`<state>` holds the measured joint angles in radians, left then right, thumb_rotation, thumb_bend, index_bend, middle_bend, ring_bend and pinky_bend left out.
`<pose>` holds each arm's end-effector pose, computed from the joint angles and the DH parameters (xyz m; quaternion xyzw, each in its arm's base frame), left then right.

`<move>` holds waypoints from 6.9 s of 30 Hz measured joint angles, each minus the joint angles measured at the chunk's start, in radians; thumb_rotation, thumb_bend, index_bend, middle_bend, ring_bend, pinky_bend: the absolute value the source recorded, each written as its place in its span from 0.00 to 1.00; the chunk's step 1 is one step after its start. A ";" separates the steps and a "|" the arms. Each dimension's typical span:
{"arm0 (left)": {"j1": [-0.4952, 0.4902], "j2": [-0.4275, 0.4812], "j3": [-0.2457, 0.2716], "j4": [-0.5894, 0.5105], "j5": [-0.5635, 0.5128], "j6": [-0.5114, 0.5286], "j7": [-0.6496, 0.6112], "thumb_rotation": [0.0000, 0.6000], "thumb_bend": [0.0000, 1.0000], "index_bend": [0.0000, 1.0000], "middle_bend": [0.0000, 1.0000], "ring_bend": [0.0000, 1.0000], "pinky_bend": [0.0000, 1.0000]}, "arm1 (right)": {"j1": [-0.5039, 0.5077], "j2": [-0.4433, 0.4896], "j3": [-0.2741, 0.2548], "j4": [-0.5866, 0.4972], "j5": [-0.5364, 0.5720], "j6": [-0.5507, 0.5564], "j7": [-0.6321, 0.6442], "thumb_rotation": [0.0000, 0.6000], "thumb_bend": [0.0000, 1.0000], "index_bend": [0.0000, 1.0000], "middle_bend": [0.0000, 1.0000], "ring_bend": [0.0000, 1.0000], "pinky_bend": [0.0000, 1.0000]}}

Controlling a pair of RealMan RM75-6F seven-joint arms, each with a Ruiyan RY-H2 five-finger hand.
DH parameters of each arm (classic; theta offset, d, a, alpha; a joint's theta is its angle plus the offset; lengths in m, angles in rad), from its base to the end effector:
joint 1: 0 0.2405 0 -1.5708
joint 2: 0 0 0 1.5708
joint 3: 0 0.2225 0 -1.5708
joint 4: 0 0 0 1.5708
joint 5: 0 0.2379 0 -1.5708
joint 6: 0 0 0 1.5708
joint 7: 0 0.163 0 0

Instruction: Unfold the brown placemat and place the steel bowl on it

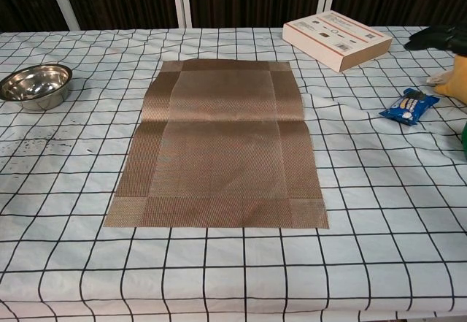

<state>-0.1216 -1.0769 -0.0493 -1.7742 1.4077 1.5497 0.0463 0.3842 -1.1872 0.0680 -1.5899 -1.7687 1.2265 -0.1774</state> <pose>-0.2635 0.2060 0.1296 -0.5508 -0.4025 -0.4209 0.5979 -0.1945 -0.2619 0.0495 0.7841 -0.2154 0.3894 0.4326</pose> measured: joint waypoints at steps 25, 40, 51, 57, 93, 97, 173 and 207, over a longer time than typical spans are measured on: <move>0.008 -0.018 -0.039 0.009 -0.022 -0.019 0.005 1.00 0.03 0.00 0.00 0.00 0.00 | 0.139 -0.222 -0.048 0.060 0.015 -0.153 -0.035 1.00 0.00 0.01 0.00 0.01 0.16; 0.010 -0.017 -0.051 0.010 -0.029 -0.032 0.002 1.00 0.03 0.00 0.00 0.00 0.00 | 0.151 -0.296 -0.077 0.104 0.060 -0.179 -0.044 1.00 0.00 0.01 0.00 0.01 0.16; 0.011 -0.014 -0.061 0.012 -0.034 -0.035 -0.008 1.00 0.03 0.00 0.00 0.00 0.00 | 0.147 -0.353 -0.078 0.130 0.097 -0.169 -0.032 1.00 0.00 0.01 0.00 0.01 0.16; 0.011 -0.012 -0.065 0.015 -0.037 -0.042 -0.014 1.00 0.03 0.00 0.00 0.00 0.00 | 0.147 -0.375 -0.077 0.144 0.109 -0.161 -0.027 1.00 0.00 0.01 0.00 0.01 0.16; 0.009 -0.007 -0.077 0.015 -0.051 -0.062 -0.030 1.00 0.03 0.00 0.00 0.00 0.00 | 0.167 -0.453 -0.064 0.169 0.150 -0.153 -0.010 1.00 0.24 0.02 0.00 0.01 0.16; 0.010 -0.006 -0.078 0.015 -0.051 -0.062 -0.033 1.00 0.03 0.00 0.00 0.00 0.00 | 0.168 -0.456 -0.060 0.167 0.154 -0.148 0.000 1.00 0.29 0.02 0.00 0.01 0.16; 0.011 -0.002 -0.067 -0.002 -0.028 -0.073 -0.048 1.00 0.03 0.00 0.00 0.00 0.00 | 0.095 -0.295 -0.126 0.061 0.044 0.070 0.086 1.00 0.52 0.61 0.29 0.09 0.16; 0.013 -0.008 -0.059 -0.011 -0.028 -0.074 -0.016 1.00 0.03 0.00 0.00 0.00 0.00 | 0.255 -0.032 0.168 0.181 0.476 -0.162 -0.217 1.00 0.52 0.63 0.31 0.09 0.16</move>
<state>-0.1090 -1.0851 -0.1082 -1.7848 1.3802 1.4758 0.0306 0.6387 -1.2196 0.2361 -1.4089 -1.2929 1.0647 -0.3945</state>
